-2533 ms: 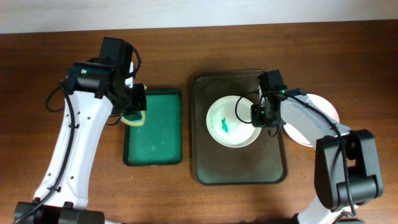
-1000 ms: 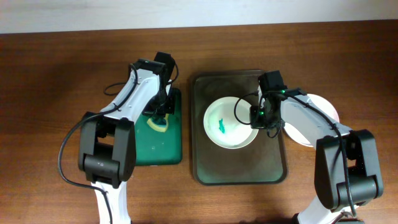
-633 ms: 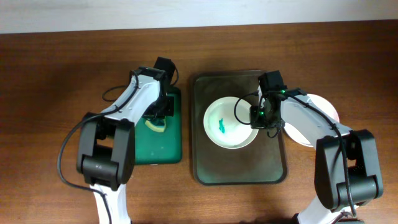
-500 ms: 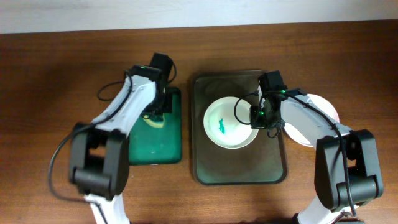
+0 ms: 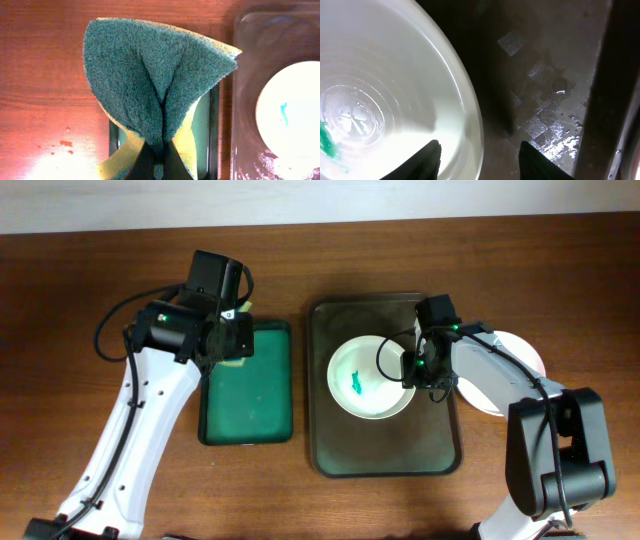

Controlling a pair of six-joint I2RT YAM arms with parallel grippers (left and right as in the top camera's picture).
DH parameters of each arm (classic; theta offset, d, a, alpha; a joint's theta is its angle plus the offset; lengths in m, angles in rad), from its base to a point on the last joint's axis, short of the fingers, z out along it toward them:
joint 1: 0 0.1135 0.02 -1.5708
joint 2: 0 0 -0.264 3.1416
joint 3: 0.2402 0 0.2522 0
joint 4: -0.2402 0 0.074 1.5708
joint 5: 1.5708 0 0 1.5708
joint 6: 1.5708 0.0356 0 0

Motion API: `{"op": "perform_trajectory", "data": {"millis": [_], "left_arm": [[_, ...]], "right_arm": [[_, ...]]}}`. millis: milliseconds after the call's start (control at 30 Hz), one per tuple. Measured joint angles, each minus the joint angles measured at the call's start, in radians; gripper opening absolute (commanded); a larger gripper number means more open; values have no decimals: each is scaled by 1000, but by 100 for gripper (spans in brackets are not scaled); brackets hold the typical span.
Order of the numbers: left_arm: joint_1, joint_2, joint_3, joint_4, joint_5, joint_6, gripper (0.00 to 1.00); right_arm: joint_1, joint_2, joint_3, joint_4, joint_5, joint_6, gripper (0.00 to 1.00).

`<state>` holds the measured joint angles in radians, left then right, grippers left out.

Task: Clean dirty plates on tray and stack at the side
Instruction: 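Dip the sponge into the green water tray with the left gripper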

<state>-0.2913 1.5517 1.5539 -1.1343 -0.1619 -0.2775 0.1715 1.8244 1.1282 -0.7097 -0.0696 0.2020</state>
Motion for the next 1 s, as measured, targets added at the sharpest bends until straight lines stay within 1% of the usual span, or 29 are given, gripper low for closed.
{"op": "perform_trajectory", "data": {"millis": [400,433,500,533,700,733,767,800,833,933,1000], "left_arm": [[3,0,0,-29,3,-1,0],[3,0,0,-31,8,-1,0],[3,0,0,-33,16,-1,0],[3,0,0,-33,16,-1,0],[3,0,0,-33,35,-3,0],[3,0,0,-33,37,-3,0],[3,0,0,-33,39,-3,0],[3,0,0,-33,39,-3,0],[3,0,0,-33,39,-3,0],[3,0,0,-37,39,-3,0],[3,0,0,-38,39,-3,0]], "right_arm": [[0,0,0,6,0,0,58],[0,0,0,6,0,0,66],[0,0,0,7,0,-3,86],[0,0,0,7,-1,-2,99],[0,0,0,7,-3,0,98],[0,0,0,7,-3,1,95],[0,0,0,7,-3,0,79],[0,0,0,7,-3,0,49],[0,0,0,7,-3,0,40],[0,0,0,8,-3,0,37],[0,0,3,-6,-3,0,37]]}}
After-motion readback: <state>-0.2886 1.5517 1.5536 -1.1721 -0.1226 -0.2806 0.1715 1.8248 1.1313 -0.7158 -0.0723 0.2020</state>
